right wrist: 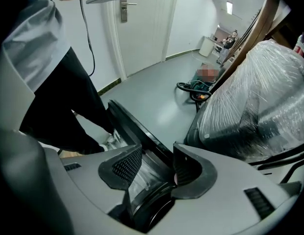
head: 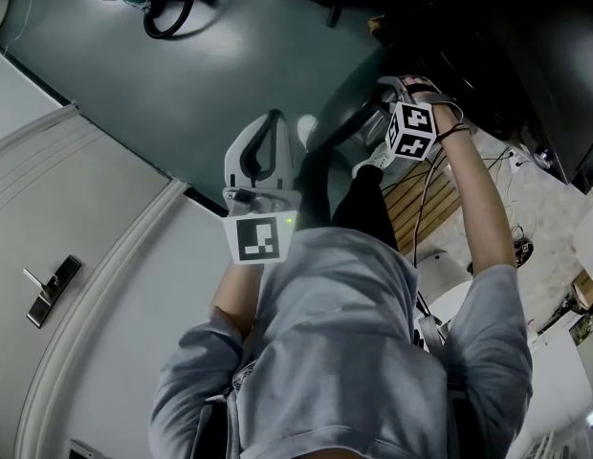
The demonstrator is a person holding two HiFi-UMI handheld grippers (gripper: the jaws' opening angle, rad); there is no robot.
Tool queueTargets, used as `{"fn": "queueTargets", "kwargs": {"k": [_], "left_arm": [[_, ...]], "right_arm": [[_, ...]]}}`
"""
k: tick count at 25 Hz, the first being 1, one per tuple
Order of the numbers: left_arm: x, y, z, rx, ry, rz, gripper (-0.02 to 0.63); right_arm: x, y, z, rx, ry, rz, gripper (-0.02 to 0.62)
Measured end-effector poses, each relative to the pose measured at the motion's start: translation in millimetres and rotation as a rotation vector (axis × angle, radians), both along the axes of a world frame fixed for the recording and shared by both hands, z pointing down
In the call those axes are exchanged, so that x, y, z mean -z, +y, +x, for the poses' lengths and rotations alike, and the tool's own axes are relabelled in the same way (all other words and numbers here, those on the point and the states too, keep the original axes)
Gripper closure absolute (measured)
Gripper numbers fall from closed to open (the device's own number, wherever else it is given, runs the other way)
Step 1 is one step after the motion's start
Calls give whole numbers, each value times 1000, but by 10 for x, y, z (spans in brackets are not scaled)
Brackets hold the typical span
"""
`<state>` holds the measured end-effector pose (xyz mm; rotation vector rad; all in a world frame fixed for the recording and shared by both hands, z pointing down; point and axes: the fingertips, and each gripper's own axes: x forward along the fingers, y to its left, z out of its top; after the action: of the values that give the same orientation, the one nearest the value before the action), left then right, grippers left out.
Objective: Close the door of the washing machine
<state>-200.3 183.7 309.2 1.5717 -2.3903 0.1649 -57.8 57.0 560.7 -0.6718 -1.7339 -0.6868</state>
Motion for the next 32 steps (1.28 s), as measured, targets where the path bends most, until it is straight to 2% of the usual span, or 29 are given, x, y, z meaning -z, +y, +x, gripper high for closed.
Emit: {"fn": "queueTargets", "kwargs": {"k": [8, 14, 17, 22, 28, 30, 32], "left_arm": [[30, -84, 107, -36, -9, -4, 607], [6, -163, 201, -67, -9, -8, 607], [-2, -241, 290, -92, -8, -7, 607], [24, -362, 440, -127, -1, 2, 607], [45, -454, 562, -160, -6, -2, 607], [62, -490, 599, -172, -10, 2, 607], [60, -516, 645, -183, -10, -1, 607]], "right_arm": [[23, 1, 198, -35, 50, -56, 413], [75, 18, 312, -154, 88, -167, 382], [85, -19, 410, -167, 71, -149, 379], [123, -62, 575, -268, 53, -188, 379], [84, -171, 886, -356, 107, -178, 380], [132, -206, 928, -400, 63, -164, 387], [248, -180, 884, -455, -24, -156, 440]]}}
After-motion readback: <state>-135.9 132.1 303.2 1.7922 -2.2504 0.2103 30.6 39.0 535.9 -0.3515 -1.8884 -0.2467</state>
